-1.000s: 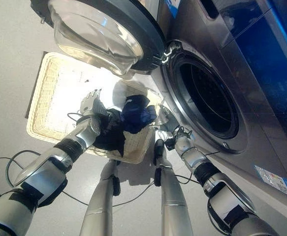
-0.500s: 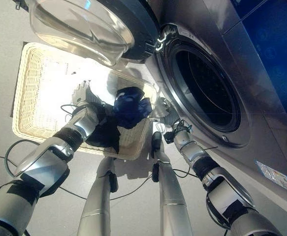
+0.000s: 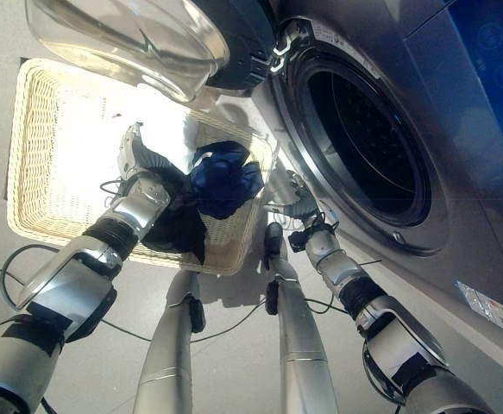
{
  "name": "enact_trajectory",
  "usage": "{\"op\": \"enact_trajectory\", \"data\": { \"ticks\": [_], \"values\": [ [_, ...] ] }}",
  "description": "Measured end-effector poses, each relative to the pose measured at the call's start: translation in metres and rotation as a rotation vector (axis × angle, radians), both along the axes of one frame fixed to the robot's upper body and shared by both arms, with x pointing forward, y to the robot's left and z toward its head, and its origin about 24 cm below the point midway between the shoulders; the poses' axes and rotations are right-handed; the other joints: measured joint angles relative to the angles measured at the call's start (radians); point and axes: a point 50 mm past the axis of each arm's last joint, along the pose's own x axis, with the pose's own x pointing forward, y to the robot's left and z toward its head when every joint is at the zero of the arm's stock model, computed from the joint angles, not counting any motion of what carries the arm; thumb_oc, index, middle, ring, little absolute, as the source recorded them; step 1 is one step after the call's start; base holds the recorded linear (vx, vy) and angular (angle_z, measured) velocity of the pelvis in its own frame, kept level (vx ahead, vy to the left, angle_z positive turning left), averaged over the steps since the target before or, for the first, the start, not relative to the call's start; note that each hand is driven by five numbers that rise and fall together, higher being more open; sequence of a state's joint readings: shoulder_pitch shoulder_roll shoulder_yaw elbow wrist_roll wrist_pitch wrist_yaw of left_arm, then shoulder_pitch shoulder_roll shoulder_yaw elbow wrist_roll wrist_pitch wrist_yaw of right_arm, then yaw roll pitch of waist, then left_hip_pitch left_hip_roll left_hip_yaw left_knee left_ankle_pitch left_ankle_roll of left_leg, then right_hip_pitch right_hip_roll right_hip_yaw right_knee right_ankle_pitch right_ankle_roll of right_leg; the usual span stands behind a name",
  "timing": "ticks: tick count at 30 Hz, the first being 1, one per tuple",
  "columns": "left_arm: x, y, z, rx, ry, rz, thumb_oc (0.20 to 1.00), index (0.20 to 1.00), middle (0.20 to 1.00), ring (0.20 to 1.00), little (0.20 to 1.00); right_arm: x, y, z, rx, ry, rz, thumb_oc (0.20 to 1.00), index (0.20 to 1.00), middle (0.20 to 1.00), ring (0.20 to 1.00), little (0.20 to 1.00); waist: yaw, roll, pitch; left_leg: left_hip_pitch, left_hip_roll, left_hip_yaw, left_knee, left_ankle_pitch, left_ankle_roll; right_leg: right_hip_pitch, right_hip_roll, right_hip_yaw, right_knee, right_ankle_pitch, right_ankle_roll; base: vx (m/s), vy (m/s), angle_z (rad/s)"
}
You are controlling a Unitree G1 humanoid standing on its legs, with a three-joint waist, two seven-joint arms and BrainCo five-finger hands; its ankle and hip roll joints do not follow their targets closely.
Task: Put the clothes into the washing machine.
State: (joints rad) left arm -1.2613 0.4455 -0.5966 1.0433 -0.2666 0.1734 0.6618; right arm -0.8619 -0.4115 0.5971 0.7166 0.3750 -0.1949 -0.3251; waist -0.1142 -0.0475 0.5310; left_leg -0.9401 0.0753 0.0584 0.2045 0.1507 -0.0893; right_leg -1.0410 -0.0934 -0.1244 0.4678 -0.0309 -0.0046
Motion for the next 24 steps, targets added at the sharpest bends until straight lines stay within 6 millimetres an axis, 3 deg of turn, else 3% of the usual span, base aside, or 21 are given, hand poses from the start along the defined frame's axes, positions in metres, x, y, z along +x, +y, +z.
{"op": "enact_trajectory", "data": {
  "ticks": [3, 7, 13, 17, 24],
  "values": [
    [0.000, 0.000, 0.003, -0.001, -0.025, -0.014, 0.200, 0.200, 0.200, 0.200, 0.200, -0.001, -0.002, -0.003, 0.003, 0.009, -0.007, 1.000, 1.000, 1.000, 1.000, 1.000, 0.006, -0.002, -0.001, -0.008, 0.000, 0.000, 0.004, 0.000, 0.000, -0.007, 0.000, 0.001, 0.001, 0.000, 0.001, 0.00, 0.000, 0.00],
    [-0.002, 0.014, 0.011, -0.001, -0.062, 0.009, 0.200, 0.200, 0.200, 0.200, 0.200, -0.001, -0.002, -0.006, 0.008, 0.017, -0.007, 1.000, 1.000, 1.000, 1.000, 1.000, 0.005, -0.002, -0.001, -0.016, -0.001, 0.000, 0.006, 0.000, 0.001, -0.012, -0.001, 0.001, 0.000, 0.004, 0.004, 0.00, 0.000, 0.00],
    [-0.002, 0.027, 0.018, 0.026, -0.046, 0.026, 0.200, 0.200, 0.200, 0.200, 0.200, -0.003, -0.002, -0.008, 0.014, 0.015, 0.007, 1.000, 1.000, 1.000, 1.000, 1.000, -0.021, -0.006, -0.002, -0.021, -0.005, 0.006, 0.018, -0.001, 0.012, -0.010, -0.006, 0.003, 0.000, 0.014, -0.003, 0.00, 0.000, 0.00],
    [-0.002, 0.032, 0.012, 0.049, -0.016, 0.040, 0.200, 0.200, 0.200, 0.200, 0.200, -0.003, 0.000, -0.007, 0.021, 0.007, 0.015, 1.000, 1.000, 1.000, 1.000, 1.000, -0.036, -0.011, 0.000, -0.006, -0.005, 0.007, 0.022, -0.001, 0.012, 0.006, -0.007, 0.003, 0.001, 0.014, -0.003, 0.00, 0.000, 0.00],
    [-0.001, 0.021, 0.000, 0.057, -0.033, -0.010, 0.200, 0.200, 0.200, 0.200, 0.200, -0.006, -0.003, -0.016, 0.042, 0.024, 0.011, 1.000, 1.000, 1.000, 1.000, 1.000, -0.037, -0.011, 0.000, 0.038, -0.001, 0.011, 0.027, -0.001, 0.012, 0.051, -0.003, 0.005, 0.000, 0.016, 0.000, -0.01, 0.009, -0.01]
  ]
}}
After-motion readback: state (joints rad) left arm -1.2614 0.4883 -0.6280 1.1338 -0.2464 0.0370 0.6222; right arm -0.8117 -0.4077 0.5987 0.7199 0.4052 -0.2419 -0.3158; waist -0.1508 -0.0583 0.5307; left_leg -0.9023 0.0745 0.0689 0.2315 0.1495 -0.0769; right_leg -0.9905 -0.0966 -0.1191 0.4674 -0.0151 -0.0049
